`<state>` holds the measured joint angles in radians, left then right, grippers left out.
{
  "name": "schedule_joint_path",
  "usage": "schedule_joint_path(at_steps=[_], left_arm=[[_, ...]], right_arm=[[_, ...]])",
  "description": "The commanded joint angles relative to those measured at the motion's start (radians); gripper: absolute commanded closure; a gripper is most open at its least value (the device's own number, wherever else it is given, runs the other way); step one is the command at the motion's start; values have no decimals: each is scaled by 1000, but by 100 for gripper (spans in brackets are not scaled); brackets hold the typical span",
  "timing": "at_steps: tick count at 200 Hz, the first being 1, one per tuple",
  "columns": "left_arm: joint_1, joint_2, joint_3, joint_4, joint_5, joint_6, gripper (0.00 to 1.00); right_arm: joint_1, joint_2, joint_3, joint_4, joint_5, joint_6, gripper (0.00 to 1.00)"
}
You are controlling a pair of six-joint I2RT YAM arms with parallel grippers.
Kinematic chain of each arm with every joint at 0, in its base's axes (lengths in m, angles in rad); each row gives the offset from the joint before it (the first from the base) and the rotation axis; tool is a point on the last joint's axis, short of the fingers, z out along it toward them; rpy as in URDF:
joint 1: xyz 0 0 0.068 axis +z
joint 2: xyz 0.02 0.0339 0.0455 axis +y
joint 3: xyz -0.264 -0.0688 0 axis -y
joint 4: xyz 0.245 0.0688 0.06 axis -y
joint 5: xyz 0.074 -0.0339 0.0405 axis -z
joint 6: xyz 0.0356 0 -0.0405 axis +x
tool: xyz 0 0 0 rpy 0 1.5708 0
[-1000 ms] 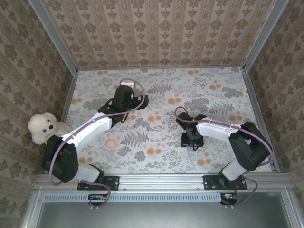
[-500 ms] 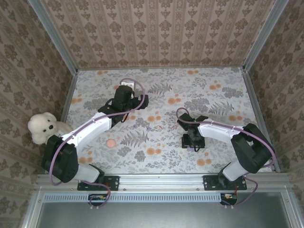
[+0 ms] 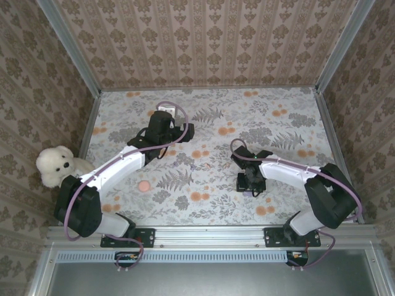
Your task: Insert the wireless bluetooth earbuds into the charging case
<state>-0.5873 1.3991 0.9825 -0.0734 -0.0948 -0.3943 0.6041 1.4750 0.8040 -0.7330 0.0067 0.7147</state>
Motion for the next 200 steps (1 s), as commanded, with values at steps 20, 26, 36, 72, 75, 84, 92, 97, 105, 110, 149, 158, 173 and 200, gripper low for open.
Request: schedule_joint_path(at_steps=[20,26,36,72,75,84,92,97,105,110,149,158,173,200], left_arm=[[21,-39,-25,85,106,-29,0],[25,-44,-34,103,121,-32,0],[32,-51,-50,131,148,-40,0],[37,-66,-91,228,250,-52,0],[35,-66,-93,239,257,-54,0],[35,-59,-99,261,274,-64,0],[33,-53,-104,285,288,-75,0],[31,-46,-105,303,295,-82,1],[28,-32,-105,331,304,-92,1],[24,-24,-105,346,310,-100,2],[-20,74,-87,469,339,-118,6],[-28,102,-78,495,346,-122,9],[-41,148,-66,543,348,-129,12],[-49,230,-33,617,363,-145,20]], right_arm=[[-51,-114,106,44,-65,93,52],[-70,-115,118,65,-81,104,52],[-105,-108,144,107,-107,127,53],[-221,10,254,305,-216,251,55],[-228,23,265,319,-225,263,55],[-239,59,300,358,-250,290,55],[-247,95,338,386,-266,313,55],[-250,116,363,402,-274,329,55],[-254,148,402,422,-284,350,55],[-255,165,425,435,-287,364,55],[-268,269,526,554,-319,512,55],[-270,285,528,591,-328,553,55],[-272,305,526,651,-337,618,55],[-273,326,510,731,-346,708,55]])
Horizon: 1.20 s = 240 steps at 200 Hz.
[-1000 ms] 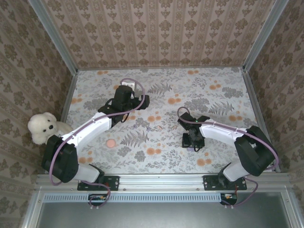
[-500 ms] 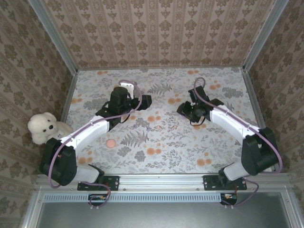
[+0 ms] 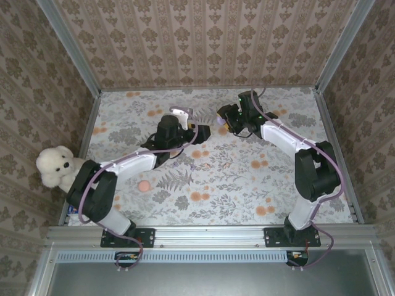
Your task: Insert the wireless bluetooth earbuds into the charging case
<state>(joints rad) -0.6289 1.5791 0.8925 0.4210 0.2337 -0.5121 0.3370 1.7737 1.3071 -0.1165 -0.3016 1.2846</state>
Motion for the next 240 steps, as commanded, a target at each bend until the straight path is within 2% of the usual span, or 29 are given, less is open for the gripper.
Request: schedule_joint_path(at_steps=[1,46,116,140,178,201,240], left_arm=[[-7,54,58,125,35,-27,20],[-8,160,108,231,113,-59,32],[3,264,181,297,253,-85,43],[22,302,186,368,283,-138,49],[70,392,182,574,334,-309,57],[89,445,185,688,349,-396,59],[86,464,196,699,338,-402,59]], right_arm=[[-5,28,6,116,-38,140,55],[-5,29,0,137,-36,173,55],[-4,22,-29,159,-45,190,55],[-4,21,-34,169,-51,196,55],[-4,22,-32,171,-54,199,55],[-3,24,-30,172,-54,201,55],[-4,31,-23,173,-58,203,55]])
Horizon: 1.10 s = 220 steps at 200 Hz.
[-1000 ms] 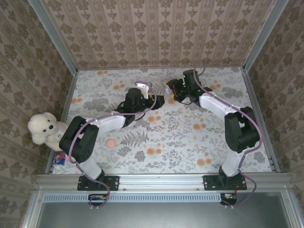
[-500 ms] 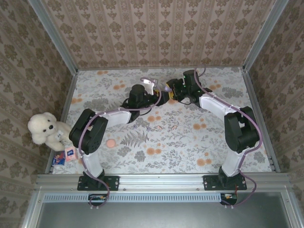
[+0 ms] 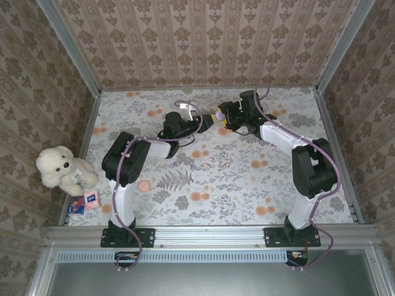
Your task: Insert the wireless bluetooth earbuds into the charging case
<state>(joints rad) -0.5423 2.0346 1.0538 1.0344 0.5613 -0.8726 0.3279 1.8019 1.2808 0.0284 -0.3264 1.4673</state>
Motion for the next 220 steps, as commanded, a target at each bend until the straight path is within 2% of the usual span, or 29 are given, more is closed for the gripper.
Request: schedule_joint_path(at_steps=[1,133,188,220], left_arm=[[-1,9,36,84,10,-41,59],[-48,34,103,-59,-11,58,58],[-65,7,45,-109,-57,128,57],[-64,-1,8,-109,-98,140,52]], right_arm=[[5,3,3,27,-33,20,55],[14,25,26,20,-40,18,56],[14,35,32,21,-40,21,56],[14,35,29,21,-40,21,56]])
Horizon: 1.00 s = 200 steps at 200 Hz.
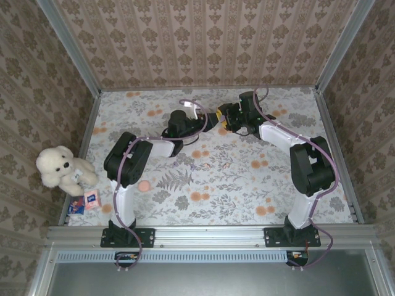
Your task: Insert the wireless bluetooth earbuds into the charging case
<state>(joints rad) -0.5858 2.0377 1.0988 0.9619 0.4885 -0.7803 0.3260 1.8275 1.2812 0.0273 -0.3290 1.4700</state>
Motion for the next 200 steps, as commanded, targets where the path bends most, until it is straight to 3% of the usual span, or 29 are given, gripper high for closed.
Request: schedule_joint_path(at_steps=[1,31,200], left_arm=[[-20,-4,-39,-37,-26,48,52],[-17,-14,-73,-29,-56,53,47],[-25,14,10,-35,-71,39,47]], right_arm=[[15,9,28,22,-36,19,56],[15,7,26,19,-35,18,56],[16,-4,-5,20,-41,10,56]])
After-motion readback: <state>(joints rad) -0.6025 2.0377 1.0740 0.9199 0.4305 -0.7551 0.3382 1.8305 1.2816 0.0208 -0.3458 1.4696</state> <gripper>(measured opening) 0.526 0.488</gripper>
